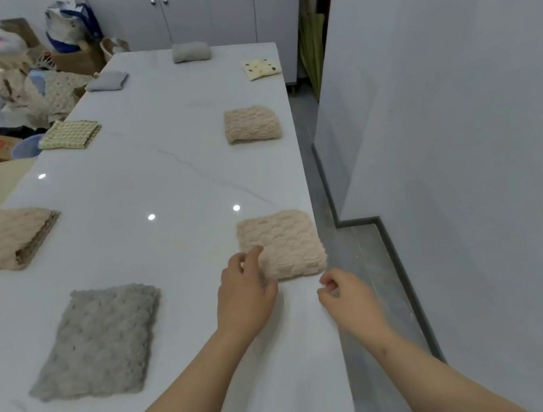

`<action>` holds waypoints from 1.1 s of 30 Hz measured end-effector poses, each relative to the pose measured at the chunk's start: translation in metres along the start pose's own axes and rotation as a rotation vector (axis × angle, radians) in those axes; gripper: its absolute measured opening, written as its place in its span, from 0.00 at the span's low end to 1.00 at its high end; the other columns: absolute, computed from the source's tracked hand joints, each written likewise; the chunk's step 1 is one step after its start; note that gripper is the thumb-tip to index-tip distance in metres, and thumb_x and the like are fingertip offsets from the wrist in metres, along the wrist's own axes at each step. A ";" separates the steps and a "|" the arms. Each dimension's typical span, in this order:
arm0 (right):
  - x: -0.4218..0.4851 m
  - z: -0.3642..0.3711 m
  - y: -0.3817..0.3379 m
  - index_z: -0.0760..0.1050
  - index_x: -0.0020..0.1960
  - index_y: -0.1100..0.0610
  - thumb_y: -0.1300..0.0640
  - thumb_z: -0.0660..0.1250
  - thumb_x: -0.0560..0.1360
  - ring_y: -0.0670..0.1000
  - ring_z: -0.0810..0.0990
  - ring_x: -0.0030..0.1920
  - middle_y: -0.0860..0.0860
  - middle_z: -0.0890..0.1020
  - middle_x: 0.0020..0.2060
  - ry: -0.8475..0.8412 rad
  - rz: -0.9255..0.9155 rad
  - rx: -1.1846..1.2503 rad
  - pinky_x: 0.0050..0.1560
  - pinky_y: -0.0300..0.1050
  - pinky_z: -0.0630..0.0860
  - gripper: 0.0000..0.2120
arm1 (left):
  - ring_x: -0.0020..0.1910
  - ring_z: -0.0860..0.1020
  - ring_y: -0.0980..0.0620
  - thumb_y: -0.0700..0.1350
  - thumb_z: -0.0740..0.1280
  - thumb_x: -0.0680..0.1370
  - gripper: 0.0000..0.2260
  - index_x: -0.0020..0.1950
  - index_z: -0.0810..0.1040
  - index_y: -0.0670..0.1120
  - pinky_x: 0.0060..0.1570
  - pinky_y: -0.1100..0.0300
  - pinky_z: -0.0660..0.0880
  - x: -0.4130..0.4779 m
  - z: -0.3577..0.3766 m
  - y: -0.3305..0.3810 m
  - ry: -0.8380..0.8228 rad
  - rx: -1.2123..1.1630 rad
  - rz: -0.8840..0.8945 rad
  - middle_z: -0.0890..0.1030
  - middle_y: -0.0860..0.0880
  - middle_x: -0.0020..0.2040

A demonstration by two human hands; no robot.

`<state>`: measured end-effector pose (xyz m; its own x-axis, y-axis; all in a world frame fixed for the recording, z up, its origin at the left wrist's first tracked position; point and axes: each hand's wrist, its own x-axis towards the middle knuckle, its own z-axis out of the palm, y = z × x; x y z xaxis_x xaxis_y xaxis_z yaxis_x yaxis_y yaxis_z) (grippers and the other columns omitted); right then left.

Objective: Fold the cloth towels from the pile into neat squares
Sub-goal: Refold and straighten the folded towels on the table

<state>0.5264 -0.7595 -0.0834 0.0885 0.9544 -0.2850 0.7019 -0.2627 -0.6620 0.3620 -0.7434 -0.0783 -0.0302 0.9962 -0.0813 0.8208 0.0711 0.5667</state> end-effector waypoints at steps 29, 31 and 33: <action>0.194 -0.058 -0.002 0.66 0.64 0.52 0.62 0.61 0.76 0.39 0.70 0.39 0.48 0.68 0.55 -0.554 -0.253 0.142 0.32 0.27 0.65 0.17 | 0.43 0.74 0.53 0.43 0.67 0.73 0.17 0.59 0.67 0.43 0.39 0.59 0.73 0.077 0.051 0.056 0.446 -0.677 -0.965 0.72 0.45 0.55; 0.201 -0.059 -0.005 0.66 0.64 0.53 0.62 0.61 0.76 0.39 0.69 0.40 0.47 0.67 0.55 -0.598 -0.275 0.119 0.32 0.26 0.65 0.17 | 0.52 0.75 0.48 0.44 0.68 0.72 0.26 0.67 0.63 0.45 0.50 0.54 0.76 0.076 0.053 0.057 0.538 -0.654 -0.944 0.69 0.44 0.63; 0.206 -0.056 -0.010 0.67 0.64 0.52 0.62 0.61 0.76 0.41 0.71 0.42 0.48 0.69 0.56 -0.616 -0.286 0.114 0.35 0.29 0.66 0.17 | 0.61 0.71 0.44 0.46 0.69 0.71 0.33 0.73 0.57 0.51 0.61 0.47 0.73 0.077 0.050 0.056 0.535 -0.625 -0.903 0.65 0.44 0.67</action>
<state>0.5771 -0.5523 -0.0964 -0.5309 0.7427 -0.4081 0.5562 -0.0579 -0.8290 0.4338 -0.6653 -0.0939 -0.7998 0.4601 -0.3854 -0.0278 0.6130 0.7896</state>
